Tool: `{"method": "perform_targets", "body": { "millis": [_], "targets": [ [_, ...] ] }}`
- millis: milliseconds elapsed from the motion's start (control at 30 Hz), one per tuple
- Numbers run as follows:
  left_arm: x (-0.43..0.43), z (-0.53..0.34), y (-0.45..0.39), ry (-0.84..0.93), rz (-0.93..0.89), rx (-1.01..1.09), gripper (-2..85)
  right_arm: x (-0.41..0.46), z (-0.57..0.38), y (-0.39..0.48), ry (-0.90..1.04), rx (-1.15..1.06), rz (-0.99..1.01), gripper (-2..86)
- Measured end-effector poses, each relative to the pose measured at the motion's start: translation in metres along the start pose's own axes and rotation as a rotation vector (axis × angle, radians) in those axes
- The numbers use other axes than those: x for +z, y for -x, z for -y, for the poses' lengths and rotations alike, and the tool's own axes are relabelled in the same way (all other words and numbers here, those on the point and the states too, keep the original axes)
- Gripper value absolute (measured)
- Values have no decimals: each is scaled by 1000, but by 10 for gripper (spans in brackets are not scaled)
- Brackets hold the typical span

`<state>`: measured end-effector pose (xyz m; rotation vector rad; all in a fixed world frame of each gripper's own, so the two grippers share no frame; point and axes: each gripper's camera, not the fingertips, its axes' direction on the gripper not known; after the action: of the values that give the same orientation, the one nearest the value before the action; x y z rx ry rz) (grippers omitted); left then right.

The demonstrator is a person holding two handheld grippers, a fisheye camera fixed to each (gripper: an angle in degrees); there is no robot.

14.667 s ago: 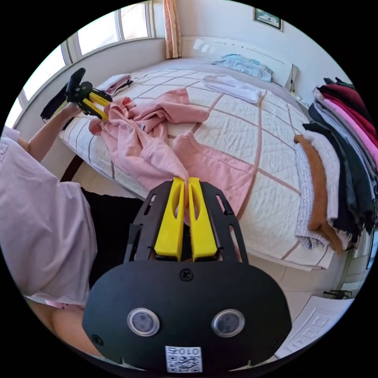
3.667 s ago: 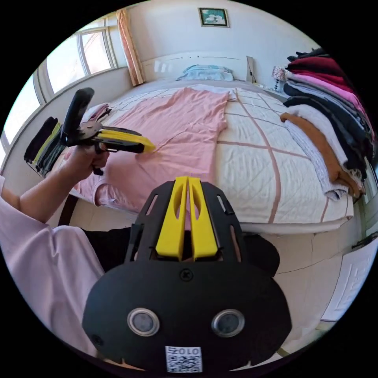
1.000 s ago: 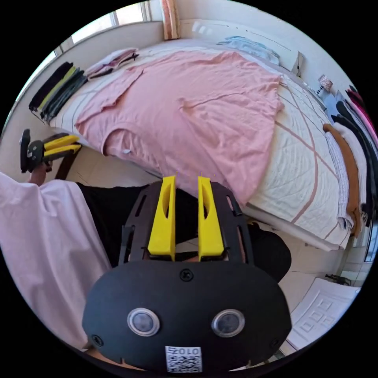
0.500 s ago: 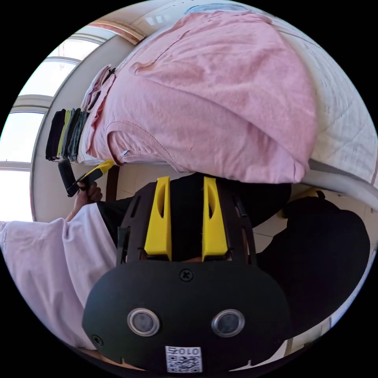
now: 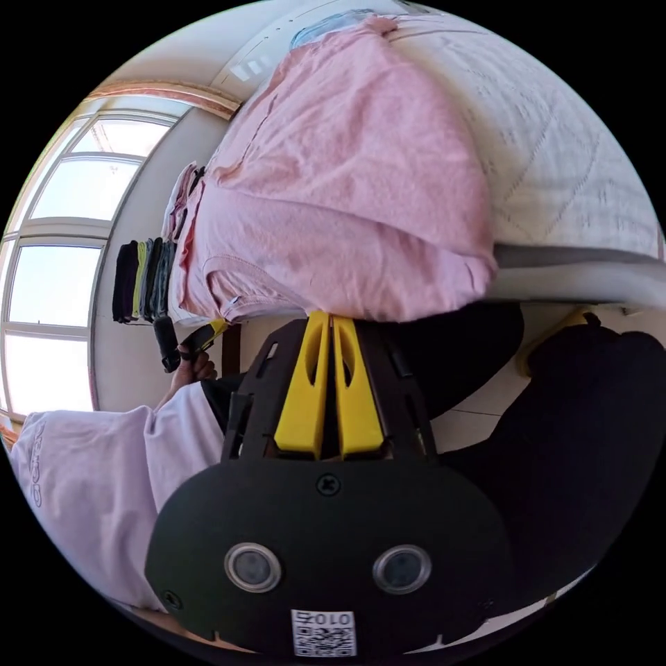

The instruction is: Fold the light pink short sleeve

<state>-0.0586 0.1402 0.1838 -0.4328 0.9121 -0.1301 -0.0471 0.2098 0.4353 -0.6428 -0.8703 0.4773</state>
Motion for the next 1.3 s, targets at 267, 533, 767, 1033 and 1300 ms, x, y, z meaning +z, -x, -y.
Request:
{"method": "perform_targets", "body": {
  "millis": [267, 533, 767, 1033, 1300],
  "targets": [
    [-54, 18, -64, 24, 69, 139, 1, -66, -44, 56, -45, -161, -33, 29],
    [-63, 199, -130, 152, 297, 423, 3, -130, 73, 122, 31, -448, -328, 29],
    [19, 301, -105, 362, 424, 483, 32, -103, 141, 103, 42, -456, -395, 64],
    [-96, 201, -65, 59, 554, 387, 109, -159, 24, 13, -226, -336, -327, 107],
    [-103, 167, 13, -39, 361, 148, 139, -124, 1, -12, -272, -278, -146, 113]
  ]
}}
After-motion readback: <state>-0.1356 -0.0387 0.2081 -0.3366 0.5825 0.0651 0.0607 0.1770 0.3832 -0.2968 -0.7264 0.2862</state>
